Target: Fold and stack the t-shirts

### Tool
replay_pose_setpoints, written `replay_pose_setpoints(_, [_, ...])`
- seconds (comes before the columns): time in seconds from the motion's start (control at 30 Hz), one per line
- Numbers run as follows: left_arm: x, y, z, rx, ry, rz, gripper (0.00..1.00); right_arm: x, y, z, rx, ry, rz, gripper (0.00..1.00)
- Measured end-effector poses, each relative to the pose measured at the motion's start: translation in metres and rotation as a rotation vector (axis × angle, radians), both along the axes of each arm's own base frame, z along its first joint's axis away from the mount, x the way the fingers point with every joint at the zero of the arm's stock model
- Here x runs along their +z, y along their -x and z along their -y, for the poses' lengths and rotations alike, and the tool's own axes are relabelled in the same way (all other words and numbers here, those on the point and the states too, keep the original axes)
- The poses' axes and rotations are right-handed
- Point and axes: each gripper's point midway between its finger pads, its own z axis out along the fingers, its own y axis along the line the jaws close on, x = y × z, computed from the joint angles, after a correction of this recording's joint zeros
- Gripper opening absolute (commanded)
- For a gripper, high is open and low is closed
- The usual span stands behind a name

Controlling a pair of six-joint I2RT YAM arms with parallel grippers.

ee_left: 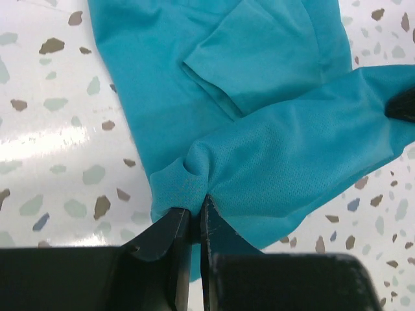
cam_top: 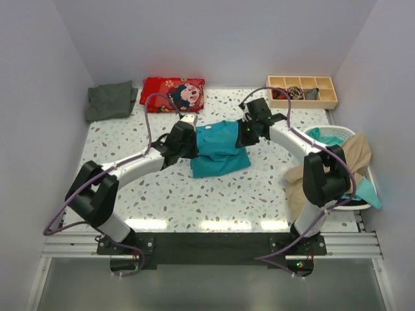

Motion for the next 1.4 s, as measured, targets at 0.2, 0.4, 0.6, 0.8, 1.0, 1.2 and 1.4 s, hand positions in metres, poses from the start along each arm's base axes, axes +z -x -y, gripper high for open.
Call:
replay_pose_setpoints(0.2, [-0.014, -0.049, -0.005, 0.023, 0.026, -0.024, 0.18, -0.01, -0.056, -0.005, -0.013, -0.001, -0.002, 0.13])
replay_pose_setpoints(0.4, [-0.002, -0.118, -0.007, 0.027, 0.112, 0.042, 0.61, -0.015, -0.119, -0.012, -0.024, -0.055, 0.043, 0.41])
replay_pose_setpoints(0.6, [0.011, -0.181, -0.018, 0.057, 0.19, 0.152, 0.83, -0.017, -0.207, -0.009, -0.058, -0.142, 0.181, 0.51])
replay_pose_setpoints(0.8, [0.014, -0.198, -0.042, 0.096, 0.211, 0.167, 0.85, -0.01, -0.21, 0.012, -0.108, -0.146, 0.225, 0.64])
replay_pose_setpoints(1.0, [0.005, -0.14, -0.028, 0.007, 0.243, 0.107, 0.85, 0.027, -0.171, 0.017, -0.078, -0.135, 0.241, 0.68])
replay_pose_setpoints(1.2, [-0.007, -0.109, -0.01, -0.046, 0.238, 0.088, 0.85, 0.028, -0.162, 0.016, -0.042, -0.121, 0.249, 0.68])
replay_pose_setpoints(1.4, [-0.011, -0.121, -0.02, 0.008, 0.216, 0.136, 0.86, -0.026, -0.164, 0.013, -0.032, -0.109, 0.159, 0.67])
